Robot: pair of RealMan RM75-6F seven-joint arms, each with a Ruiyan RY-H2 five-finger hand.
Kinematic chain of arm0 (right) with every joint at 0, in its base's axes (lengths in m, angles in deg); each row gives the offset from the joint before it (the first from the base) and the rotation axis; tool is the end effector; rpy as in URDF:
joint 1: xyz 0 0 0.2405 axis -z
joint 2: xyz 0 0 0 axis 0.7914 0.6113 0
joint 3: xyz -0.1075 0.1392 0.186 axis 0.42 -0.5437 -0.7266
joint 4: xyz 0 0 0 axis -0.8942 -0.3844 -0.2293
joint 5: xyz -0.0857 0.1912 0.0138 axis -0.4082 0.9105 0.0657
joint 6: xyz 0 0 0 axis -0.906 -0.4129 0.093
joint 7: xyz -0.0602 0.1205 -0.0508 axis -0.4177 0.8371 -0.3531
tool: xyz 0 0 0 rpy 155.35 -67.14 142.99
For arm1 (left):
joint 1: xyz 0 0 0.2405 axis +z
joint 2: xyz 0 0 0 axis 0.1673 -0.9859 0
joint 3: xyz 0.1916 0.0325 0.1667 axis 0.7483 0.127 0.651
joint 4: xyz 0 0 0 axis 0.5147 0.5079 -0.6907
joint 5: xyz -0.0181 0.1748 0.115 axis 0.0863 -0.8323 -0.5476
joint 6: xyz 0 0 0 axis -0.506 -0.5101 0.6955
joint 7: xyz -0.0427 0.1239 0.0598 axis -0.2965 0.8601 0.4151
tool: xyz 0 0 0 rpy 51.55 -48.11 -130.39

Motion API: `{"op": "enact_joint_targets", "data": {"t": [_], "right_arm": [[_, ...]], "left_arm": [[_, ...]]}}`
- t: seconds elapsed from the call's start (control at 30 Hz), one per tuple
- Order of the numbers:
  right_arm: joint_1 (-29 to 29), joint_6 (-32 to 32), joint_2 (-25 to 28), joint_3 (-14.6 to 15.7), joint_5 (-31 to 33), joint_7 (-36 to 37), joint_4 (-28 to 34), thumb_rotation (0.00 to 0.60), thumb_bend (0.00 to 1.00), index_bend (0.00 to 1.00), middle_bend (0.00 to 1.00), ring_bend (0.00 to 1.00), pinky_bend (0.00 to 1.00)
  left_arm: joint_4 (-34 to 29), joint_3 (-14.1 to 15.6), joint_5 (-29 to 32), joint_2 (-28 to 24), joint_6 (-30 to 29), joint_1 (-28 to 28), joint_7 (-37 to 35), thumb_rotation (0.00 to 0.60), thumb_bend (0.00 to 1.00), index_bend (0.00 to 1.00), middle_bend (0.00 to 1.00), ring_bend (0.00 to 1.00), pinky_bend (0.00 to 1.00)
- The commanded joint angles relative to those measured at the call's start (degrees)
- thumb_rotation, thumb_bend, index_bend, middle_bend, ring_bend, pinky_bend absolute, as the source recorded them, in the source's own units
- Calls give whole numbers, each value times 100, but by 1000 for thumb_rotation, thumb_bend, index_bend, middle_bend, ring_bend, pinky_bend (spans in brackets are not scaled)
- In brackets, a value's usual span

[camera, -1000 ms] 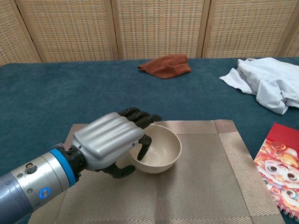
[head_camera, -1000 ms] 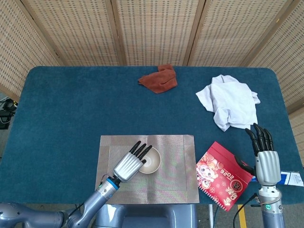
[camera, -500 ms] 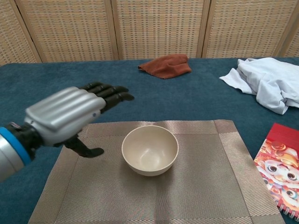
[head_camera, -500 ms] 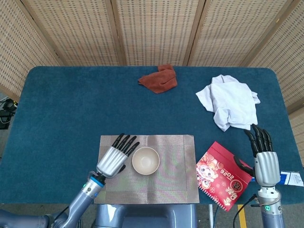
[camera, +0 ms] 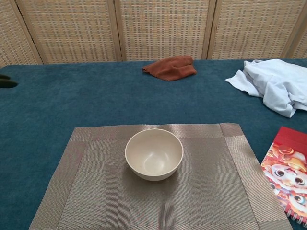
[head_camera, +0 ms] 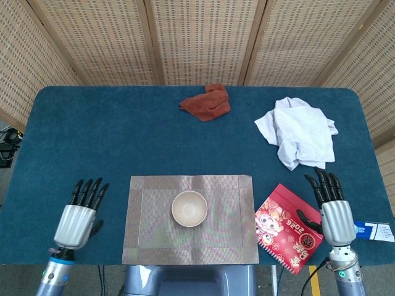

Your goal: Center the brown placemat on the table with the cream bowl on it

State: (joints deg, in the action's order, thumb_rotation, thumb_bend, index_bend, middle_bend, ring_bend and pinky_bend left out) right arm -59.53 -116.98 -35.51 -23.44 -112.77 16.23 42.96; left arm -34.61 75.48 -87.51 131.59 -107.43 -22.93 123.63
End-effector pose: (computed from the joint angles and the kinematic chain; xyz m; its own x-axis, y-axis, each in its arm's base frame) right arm -0.2654 -0.1920 0.0994 0.2079 0.1373 0.9685 -0.9538 -0.1912 0.2319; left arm -0.2182 0.1616 0.0513 0.5926 -0.0037 0.8055 0.7874 -0.2081 -0.5803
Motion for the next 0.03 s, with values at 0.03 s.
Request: {"op": "enact_joint_targets", "data": {"t": [0.03], "right_arm": [[3,74,68,76,-36,-123,90,600,381,149,0,0,0]], "left_arm": [[18,117,-39,-200,-101,181,-127,600,187,14,0,0,0]]}}
